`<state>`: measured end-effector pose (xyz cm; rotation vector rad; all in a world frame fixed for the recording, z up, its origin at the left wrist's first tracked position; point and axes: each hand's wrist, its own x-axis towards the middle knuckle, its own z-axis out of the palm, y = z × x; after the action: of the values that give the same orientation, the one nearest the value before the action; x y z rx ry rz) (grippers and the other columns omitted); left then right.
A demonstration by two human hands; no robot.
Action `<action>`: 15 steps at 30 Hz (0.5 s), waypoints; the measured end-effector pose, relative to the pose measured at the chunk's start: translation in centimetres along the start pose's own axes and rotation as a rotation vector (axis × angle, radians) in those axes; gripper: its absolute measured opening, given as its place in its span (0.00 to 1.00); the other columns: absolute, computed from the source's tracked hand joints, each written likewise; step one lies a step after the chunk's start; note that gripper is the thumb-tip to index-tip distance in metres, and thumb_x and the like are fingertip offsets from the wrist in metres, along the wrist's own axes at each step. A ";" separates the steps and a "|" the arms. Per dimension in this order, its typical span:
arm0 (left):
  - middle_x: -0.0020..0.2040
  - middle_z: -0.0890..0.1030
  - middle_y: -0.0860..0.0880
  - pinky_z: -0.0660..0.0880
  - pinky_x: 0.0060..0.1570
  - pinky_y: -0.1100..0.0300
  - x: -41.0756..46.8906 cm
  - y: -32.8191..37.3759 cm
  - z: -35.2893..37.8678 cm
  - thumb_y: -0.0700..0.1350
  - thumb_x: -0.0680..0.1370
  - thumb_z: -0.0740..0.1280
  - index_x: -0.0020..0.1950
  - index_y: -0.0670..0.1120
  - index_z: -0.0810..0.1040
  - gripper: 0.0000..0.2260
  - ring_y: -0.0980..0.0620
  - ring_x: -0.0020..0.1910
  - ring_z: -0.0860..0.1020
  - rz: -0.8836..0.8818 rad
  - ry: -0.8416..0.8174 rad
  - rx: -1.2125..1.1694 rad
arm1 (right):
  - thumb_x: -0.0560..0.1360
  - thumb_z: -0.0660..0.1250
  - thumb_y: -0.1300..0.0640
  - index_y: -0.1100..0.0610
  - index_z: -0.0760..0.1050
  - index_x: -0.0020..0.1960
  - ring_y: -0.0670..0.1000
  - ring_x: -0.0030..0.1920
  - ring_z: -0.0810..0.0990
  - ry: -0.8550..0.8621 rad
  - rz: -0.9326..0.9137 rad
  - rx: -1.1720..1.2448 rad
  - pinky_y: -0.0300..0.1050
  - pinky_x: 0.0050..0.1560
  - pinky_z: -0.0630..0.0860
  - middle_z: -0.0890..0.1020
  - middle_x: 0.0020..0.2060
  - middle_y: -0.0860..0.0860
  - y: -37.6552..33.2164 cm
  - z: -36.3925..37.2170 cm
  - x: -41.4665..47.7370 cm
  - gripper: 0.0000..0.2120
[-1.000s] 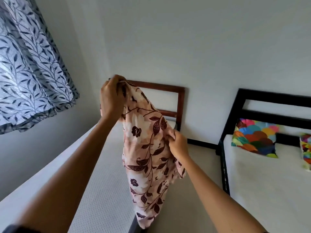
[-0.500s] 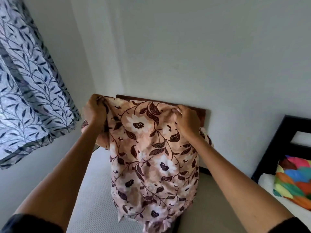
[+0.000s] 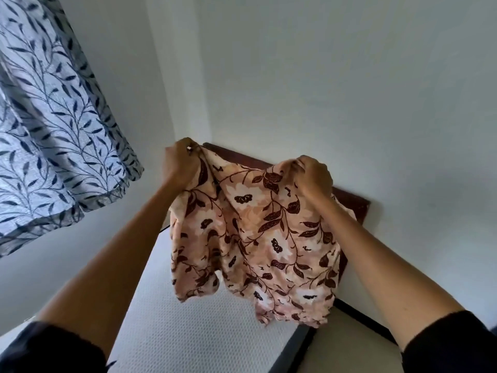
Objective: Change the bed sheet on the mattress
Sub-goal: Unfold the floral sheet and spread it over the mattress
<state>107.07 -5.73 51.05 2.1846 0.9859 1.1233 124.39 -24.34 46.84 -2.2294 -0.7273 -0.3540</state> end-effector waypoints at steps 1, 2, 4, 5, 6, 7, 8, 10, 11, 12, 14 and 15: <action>0.51 0.81 0.41 0.66 0.40 0.63 0.4 0.6 1.2 0.41 0.78 0.63 0.54 0.41 0.80 0.09 0.44 0.49 0.78 -0.020 -0.028 0.003 | 0.80 0.59 0.59 0.57 0.77 0.57 0.54 0.48 0.80 -0.065 0.016 0.015 0.47 0.44 0.76 0.82 0.50 0.53 0.5 0.9 1.1 0.11; 0.50 0.81 0.41 0.66 0.40 0.64 1.1 1.3 2.5 0.41 0.78 0.64 0.53 0.41 0.81 0.09 0.44 0.49 0.78 -0.051 -0.045 0.004 | 0.79 0.59 0.60 0.57 0.77 0.58 0.51 0.48 0.80 -0.113 0.019 0.045 0.46 0.46 0.76 0.82 0.52 0.52 0.8 1.7 2.2 0.11; 0.49 0.81 0.41 0.67 0.40 0.64 2.1 2.4 4.9 0.42 0.78 0.64 0.53 0.41 0.81 0.09 0.46 0.47 0.78 -0.120 -0.063 0.004 | 0.78 0.62 0.63 0.57 0.76 0.60 0.49 0.49 0.79 -0.144 -0.043 0.121 0.45 0.50 0.76 0.81 0.54 0.51 0.8 3.1 3.4 0.12; 0.48 0.81 0.42 0.67 0.40 0.64 2.5 2.7 6.0 0.42 0.77 0.64 0.52 0.40 0.81 0.09 0.47 0.45 0.77 -0.147 -0.071 -0.009 | 0.77 0.64 0.63 0.58 0.76 0.59 0.50 0.51 0.78 -0.138 -0.112 0.175 0.46 0.53 0.76 0.81 0.54 0.53 0.7 3.7 3.4 0.12; 0.47 0.81 0.43 0.67 0.39 0.64 2.9 2.9 7.1 0.41 0.77 0.64 0.51 0.41 0.82 0.08 0.49 0.43 0.76 -0.171 -0.075 -0.019 | 0.76 0.66 0.61 0.59 0.77 0.57 0.50 0.52 0.78 -0.132 -0.191 0.258 0.46 0.54 0.76 0.81 0.52 0.53 0.3 4.1 3.1 0.11; 0.45 0.80 0.45 0.67 0.38 0.63 3.3 3.0 8.0 0.41 0.77 0.64 0.50 0.41 0.82 0.08 0.50 0.42 0.76 -0.200 -0.066 -0.027 | 0.75 0.68 0.57 0.59 0.79 0.54 0.50 0.50 0.79 -0.147 -0.250 0.362 0.46 0.52 0.76 0.82 0.49 0.53 0.0 4.7 2.7 0.10; 0.43 0.80 0.45 0.67 0.37 0.62 3.6 3.1 8.6 0.41 0.76 0.64 0.49 0.41 0.82 0.08 0.50 0.41 0.75 -0.234 -0.040 -0.044 | 0.74 0.69 0.51 0.59 0.80 0.51 0.49 0.46 0.79 -0.180 -0.289 0.458 0.44 0.48 0.76 0.83 0.45 0.52 -0.3 4.9 1.9 0.12; 0.41 0.80 0.43 0.70 0.38 0.59 4.9 3.0 9.3 0.39 0.76 0.64 0.45 0.41 0.82 0.07 0.47 0.41 0.76 -0.336 0.038 -0.121 | 0.70 0.68 0.40 0.55 0.80 0.43 0.44 0.34 0.77 -0.278 -0.309 0.608 0.40 0.36 0.75 0.81 0.34 0.46 -0.8 5.2 0.4 0.17; 0.40 0.79 0.42 0.71 0.38 0.57 5.7 2.8 9.4 0.38 0.75 0.64 0.42 0.40 0.82 0.07 0.47 0.40 0.77 -0.384 0.076 -0.165 | 0.69 0.68 0.38 0.50 0.77 0.38 0.44 0.29 0.74 -0.329 -0.307 0.653 0.36 0.31 0.72 0.78 0.28 0.43 -0.9 5.6 -0.3 0.16; 0.37 0.78 0.42 0.70 0.37 0.57 6.5 2.5 9.3 0.37 0.74 0.63 0.38 0.40 0.80 0.08 0.47 0.39 0.76 -0.422 0.114 -0.193 | 0.68 0.68 0.38 0.47 0.73 0.34 0.43 0.26 0.71 -0.376 -0.301 0.657 0.33 0.28 0.67 0.75 0.25 0.41 -0.7 6.2 -0.7 0.14; 0.31 0.74 0.45 0.67 0.33 0.58 8.0 2.0 8.9 0.36 0.73 0.64 0.30 0.43 0.74 0.11 0.49 0.36 0.73 -0.482 0.170 -0.240 | 0.69 0.69 0.41 0.51 0.72 0.35 0.42 0.26 0.70 -0.422 -0.275 0.604 0.32 0.30 0.66 0.72 0.25 0.41 0.5 8.4 -0.9 0.15; 0.29 0.72 0.47 0.66 0.32 0.58 8.7 1.8 8.5 0.36 0.73 0.64 0.29 0.44 0.72 0.12 0.50 0.35 0.72 -0.508 0.176 -0.286 | 0.71 0.69 0.44 0.55 0.76 0.39 0.41 0.28 0.73 -0.448 -0.238 0.562 0.32 0.32 0.69 0.76 0.29 0.42 1.1 9.6 -0.6 0.14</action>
<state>118.33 -0.87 51.88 1.5128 1.2739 1.1325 124.79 -18.15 39.39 -1.6947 -1.1688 0.2321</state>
